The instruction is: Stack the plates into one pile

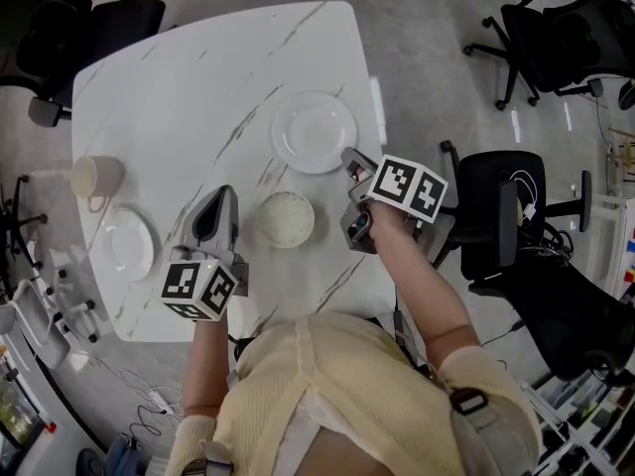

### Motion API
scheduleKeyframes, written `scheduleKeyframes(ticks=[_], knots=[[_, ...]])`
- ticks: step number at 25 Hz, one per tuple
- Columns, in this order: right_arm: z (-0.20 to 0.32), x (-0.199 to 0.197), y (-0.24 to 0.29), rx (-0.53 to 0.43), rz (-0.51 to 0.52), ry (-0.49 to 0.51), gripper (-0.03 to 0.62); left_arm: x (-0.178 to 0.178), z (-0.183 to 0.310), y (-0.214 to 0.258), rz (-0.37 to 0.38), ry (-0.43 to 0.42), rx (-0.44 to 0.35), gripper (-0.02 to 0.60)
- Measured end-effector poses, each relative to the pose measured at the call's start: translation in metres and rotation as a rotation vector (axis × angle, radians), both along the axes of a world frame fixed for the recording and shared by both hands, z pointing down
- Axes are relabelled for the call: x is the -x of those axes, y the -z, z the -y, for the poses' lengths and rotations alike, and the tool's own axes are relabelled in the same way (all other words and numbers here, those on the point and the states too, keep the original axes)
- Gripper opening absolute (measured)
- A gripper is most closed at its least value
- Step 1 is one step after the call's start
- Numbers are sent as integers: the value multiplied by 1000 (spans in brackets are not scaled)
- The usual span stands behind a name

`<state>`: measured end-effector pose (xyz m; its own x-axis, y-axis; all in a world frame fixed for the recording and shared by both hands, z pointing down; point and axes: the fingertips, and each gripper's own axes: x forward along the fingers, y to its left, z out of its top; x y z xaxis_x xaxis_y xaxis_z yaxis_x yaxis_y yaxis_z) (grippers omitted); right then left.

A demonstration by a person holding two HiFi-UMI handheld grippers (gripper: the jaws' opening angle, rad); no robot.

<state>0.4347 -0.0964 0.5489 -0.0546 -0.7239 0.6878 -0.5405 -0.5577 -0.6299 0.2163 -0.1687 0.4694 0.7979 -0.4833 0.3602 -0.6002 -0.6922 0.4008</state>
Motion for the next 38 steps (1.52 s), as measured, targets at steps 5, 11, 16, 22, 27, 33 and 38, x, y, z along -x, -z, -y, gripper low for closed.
scheduleKeyframes(ticks=[5,11,16,22,27,33,38], knots=[[1,0,2,-21,-2,-3,52,10,-3,0,5,23,3,5],[-1,1,11,-115,56,-50,34,22,-5,4,2,40,1,5],[2,9,31,-204,55,-63,21,33,-5,9,-7,52,-12,5],[5,20,56,-293,27,-64,17,47,-8,15,-23,62,-18,5],[9,31,76,-340,-15,-48,15,60,-7,20,-36,64,-12,5],[7,42,91,-363,-88,-18,15,75,-7,29,-50,62,-20,5],[8,52,107,-396,-125,-14,15,99,-8,35,-53,77,-28,5]])
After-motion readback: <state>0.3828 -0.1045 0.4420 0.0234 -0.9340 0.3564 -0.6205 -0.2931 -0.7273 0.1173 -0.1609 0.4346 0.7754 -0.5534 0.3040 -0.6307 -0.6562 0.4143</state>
